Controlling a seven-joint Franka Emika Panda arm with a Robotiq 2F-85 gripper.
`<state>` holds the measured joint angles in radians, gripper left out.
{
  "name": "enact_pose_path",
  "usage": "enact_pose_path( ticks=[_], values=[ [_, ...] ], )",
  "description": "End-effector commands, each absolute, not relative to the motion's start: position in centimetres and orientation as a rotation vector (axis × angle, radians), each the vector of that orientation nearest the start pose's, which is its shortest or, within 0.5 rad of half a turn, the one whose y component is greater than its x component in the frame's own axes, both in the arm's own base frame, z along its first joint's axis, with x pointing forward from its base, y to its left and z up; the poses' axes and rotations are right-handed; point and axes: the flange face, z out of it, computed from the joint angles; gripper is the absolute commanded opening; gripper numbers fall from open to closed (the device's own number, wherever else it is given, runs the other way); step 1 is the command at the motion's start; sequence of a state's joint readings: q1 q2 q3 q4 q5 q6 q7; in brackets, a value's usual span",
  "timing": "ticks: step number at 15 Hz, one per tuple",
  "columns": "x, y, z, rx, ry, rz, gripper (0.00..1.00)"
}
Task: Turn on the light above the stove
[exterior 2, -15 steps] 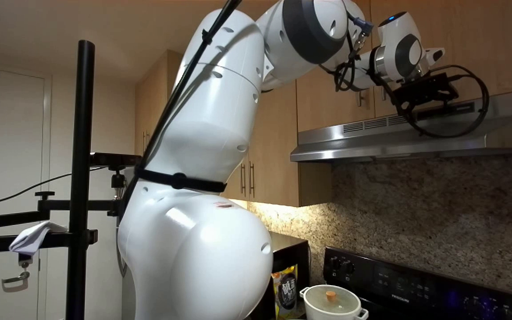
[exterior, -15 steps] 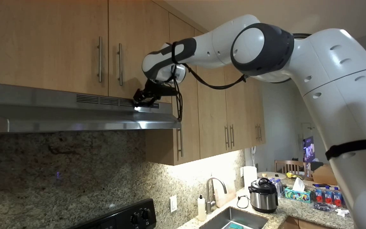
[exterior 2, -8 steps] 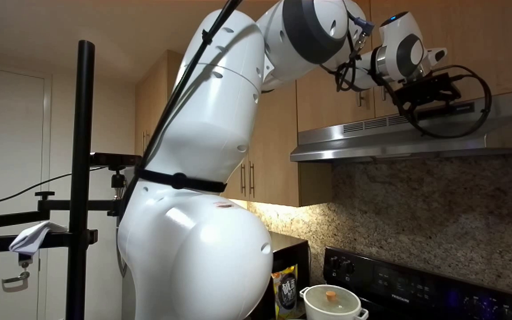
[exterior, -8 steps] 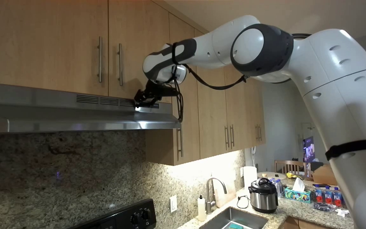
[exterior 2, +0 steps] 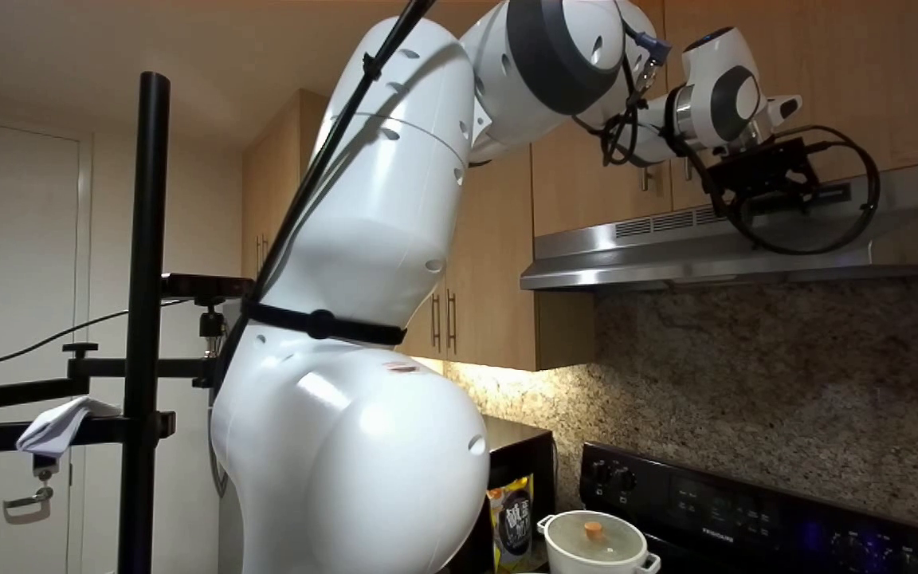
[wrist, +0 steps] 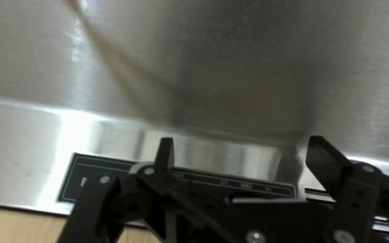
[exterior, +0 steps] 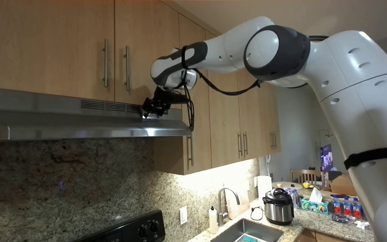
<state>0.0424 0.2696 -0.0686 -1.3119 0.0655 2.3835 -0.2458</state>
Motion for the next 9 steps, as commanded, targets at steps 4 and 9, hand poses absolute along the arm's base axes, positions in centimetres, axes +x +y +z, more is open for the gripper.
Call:
enact_pose_path(
  ticks=[4,9],
  values=[
    [68.0,-1.0,68.7,-2.931,-0.288,-1.249,1.00],
    [67.2,-1.2,69.1,-2.920,-0.282,-1.271,1.00]
  ],
)
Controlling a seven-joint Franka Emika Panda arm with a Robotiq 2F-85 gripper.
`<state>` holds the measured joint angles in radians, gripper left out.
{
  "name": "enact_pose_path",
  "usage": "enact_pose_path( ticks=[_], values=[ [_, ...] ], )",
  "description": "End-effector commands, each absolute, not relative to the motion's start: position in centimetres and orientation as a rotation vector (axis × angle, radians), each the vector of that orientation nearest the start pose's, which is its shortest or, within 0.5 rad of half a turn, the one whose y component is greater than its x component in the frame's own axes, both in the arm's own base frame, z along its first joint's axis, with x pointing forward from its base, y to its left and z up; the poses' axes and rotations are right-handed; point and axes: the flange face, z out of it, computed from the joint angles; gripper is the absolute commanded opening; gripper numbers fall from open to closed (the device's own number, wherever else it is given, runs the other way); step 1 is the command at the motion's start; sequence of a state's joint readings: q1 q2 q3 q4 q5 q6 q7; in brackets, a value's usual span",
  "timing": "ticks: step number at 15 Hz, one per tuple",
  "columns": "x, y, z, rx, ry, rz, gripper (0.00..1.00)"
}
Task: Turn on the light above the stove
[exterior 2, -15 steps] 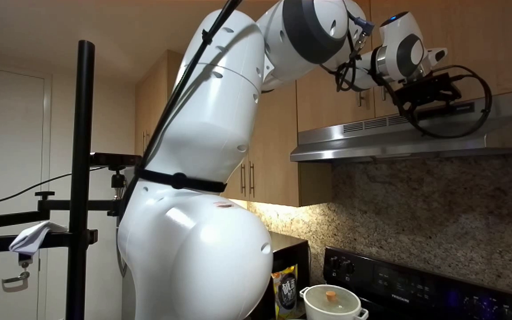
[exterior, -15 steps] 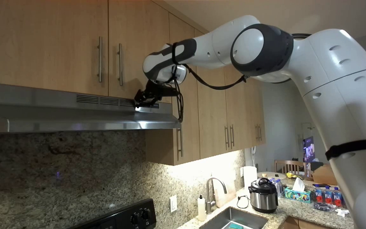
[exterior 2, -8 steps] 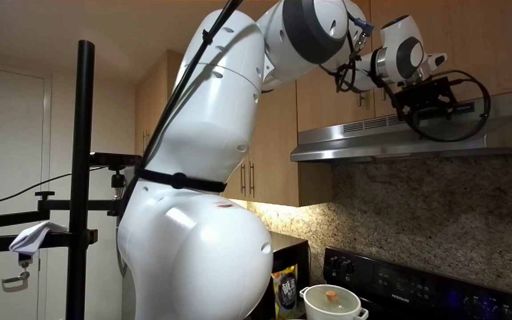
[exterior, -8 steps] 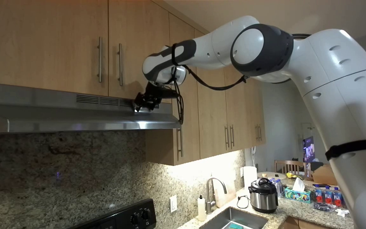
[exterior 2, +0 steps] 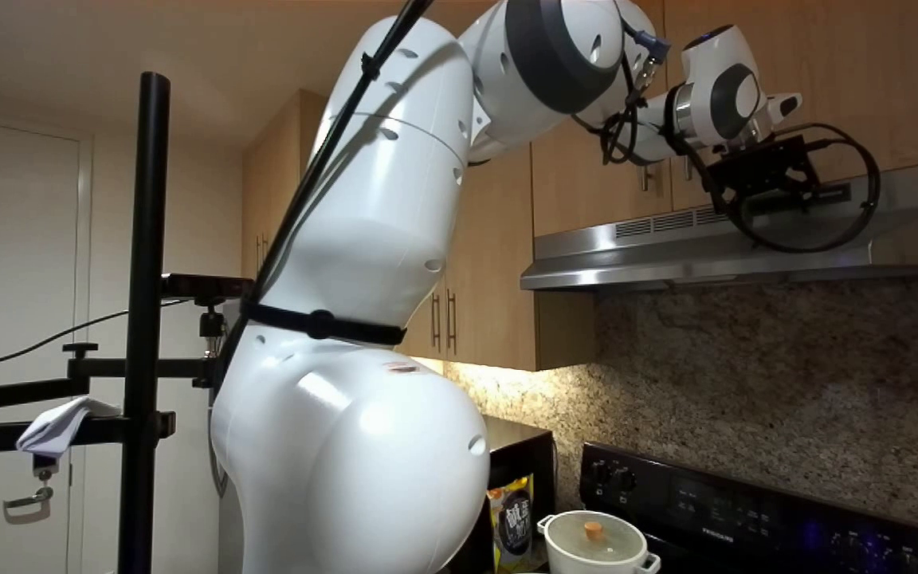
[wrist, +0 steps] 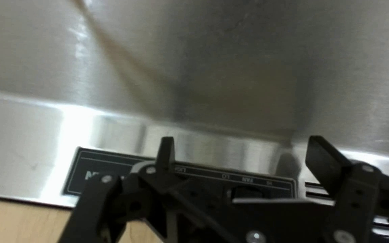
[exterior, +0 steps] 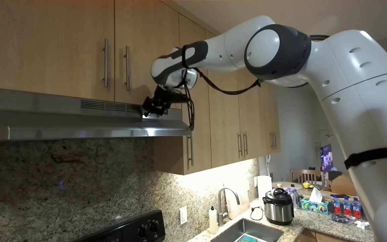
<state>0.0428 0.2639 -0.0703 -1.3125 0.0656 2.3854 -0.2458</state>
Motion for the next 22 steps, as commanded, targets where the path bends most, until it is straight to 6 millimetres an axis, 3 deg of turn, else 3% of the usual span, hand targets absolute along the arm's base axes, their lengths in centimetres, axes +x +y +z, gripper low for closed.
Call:
enact_pose_path(
  ticks=[1,22],
  values=[
    [67.0,-1.2,69.2,-2.921,-0.280,-1.273,1.00],
    [67.8,-0.2,70.5,-2.905,-0.297,-1.329,1.00]
  ],
)
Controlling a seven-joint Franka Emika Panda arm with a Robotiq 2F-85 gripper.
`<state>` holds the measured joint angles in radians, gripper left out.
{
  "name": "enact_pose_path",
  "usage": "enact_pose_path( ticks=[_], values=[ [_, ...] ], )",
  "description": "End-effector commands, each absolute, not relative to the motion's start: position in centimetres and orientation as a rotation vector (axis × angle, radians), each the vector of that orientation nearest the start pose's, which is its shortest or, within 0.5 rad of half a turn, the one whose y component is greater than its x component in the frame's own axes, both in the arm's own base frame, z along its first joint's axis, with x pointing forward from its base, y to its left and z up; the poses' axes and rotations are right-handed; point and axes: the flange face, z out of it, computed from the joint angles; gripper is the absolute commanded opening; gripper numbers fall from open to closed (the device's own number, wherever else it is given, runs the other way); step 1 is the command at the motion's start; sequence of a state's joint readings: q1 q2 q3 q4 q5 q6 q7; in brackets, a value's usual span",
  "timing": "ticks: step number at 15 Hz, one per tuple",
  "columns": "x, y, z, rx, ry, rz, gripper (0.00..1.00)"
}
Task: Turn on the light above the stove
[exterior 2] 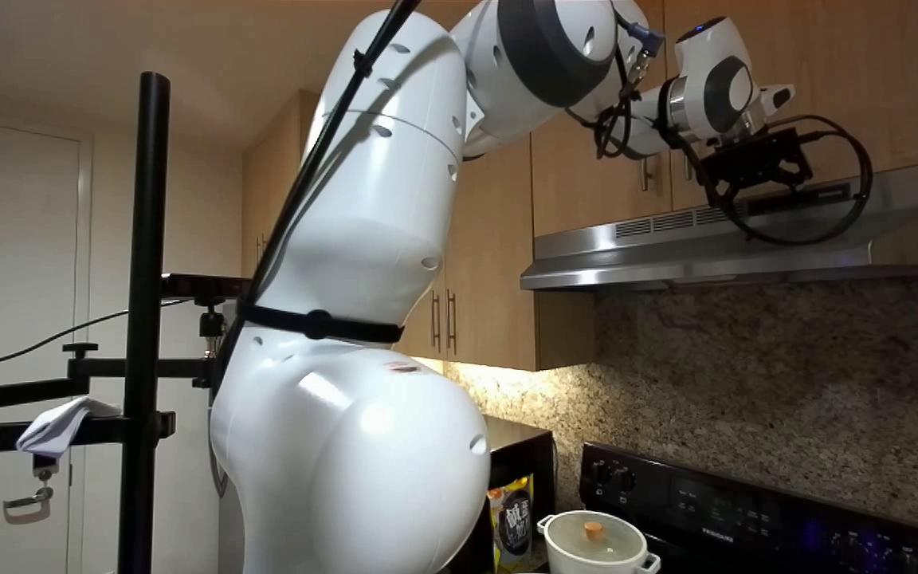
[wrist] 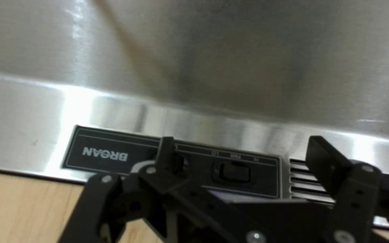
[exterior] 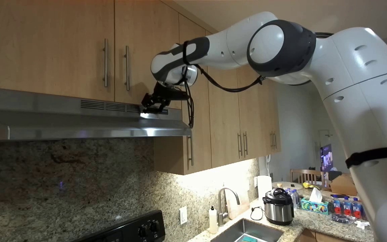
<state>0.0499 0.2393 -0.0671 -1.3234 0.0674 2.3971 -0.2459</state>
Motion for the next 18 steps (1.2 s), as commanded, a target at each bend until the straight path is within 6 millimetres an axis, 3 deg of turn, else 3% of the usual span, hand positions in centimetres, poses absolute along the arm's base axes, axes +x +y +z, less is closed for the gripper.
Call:
enact_pose_path(
  ticks=[1,8,14,18],
  values=[
    [67.9,-0.1,70.4,-2.907,-0.301,-1.327,1.00],
    [68.4,1.3,70.6,-2.889,-0.347,-1.334,1.00],
    [68.3,4.4,71.0,-2.877,-0.424,-1.328,1.00],
    [67.2,3.8,71.7,-2.878,-0.348,-1.341,1.00]
  ],
)
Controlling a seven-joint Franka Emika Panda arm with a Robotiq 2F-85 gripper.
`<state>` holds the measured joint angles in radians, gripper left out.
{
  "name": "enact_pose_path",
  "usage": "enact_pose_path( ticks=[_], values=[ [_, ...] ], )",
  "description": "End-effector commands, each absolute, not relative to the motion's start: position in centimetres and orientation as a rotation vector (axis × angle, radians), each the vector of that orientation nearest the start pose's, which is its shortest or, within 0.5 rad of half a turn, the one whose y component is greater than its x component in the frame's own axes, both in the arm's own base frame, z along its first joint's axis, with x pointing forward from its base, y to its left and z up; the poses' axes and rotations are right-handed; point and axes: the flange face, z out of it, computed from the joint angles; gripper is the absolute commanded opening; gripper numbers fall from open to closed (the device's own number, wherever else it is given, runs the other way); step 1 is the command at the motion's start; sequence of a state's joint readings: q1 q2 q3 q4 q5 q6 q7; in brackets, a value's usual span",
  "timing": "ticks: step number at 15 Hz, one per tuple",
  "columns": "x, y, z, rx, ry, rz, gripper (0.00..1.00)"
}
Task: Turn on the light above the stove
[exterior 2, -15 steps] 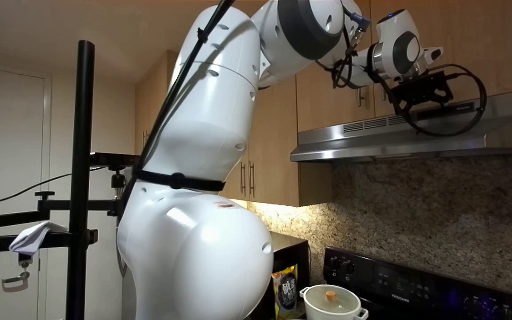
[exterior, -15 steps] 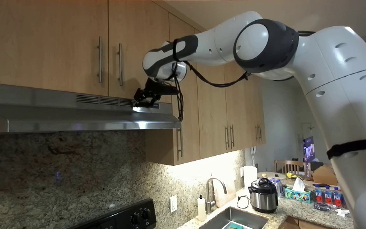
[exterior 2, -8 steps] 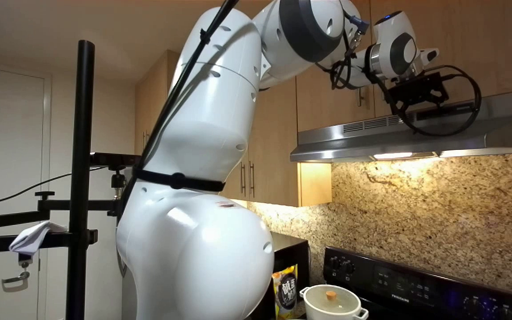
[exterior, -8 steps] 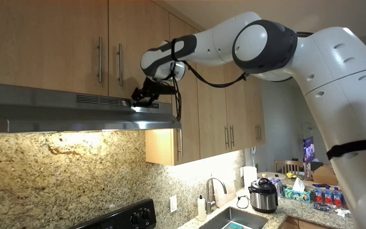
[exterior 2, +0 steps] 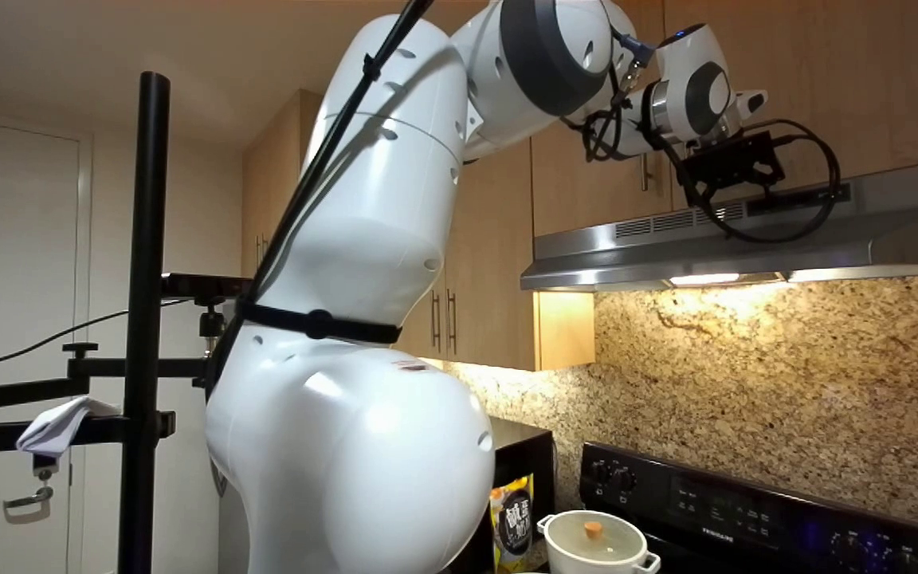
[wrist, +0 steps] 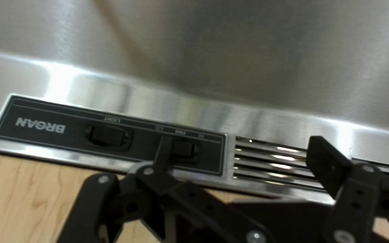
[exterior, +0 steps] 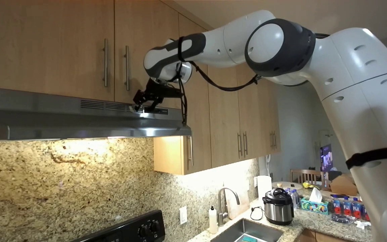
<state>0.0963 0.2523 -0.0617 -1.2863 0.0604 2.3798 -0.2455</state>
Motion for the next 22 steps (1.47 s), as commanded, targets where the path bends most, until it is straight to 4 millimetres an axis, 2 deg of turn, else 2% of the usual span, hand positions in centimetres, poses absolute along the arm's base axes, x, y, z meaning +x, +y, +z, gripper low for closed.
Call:
enact_pose_path(
  ticks=[1,4,8,10,12,17,18,19,22],
  values=[
    [66.9,3.6,71.9,-2.880,-0.299,-1.345,1.00],
    [65.6,3.1,72.6,-2.910,-0.108,-1.346,1.00],
    [62.8,2.9,74.0,-2.977,0.196,-1.337,1.00],
    [60.8,3.3,73.4,-3.054,0.304,-1.203,1.00],
    [58.4,4.2,71.8,-3.077,0.382,-1.009,1.00],
    [53.4,6.4,66.4,-3.007,0.436,-0.615,1.00],
    [52.9,6.7,64.9,-2.996,0.431,-0.537,1.00],
    [52.9,6.4,62.7,-3.032,0.517,-0.469,1.00],
    [53.2,4.4,55.8,-3.087,0.702,-0.287,1.00]
  ],
)
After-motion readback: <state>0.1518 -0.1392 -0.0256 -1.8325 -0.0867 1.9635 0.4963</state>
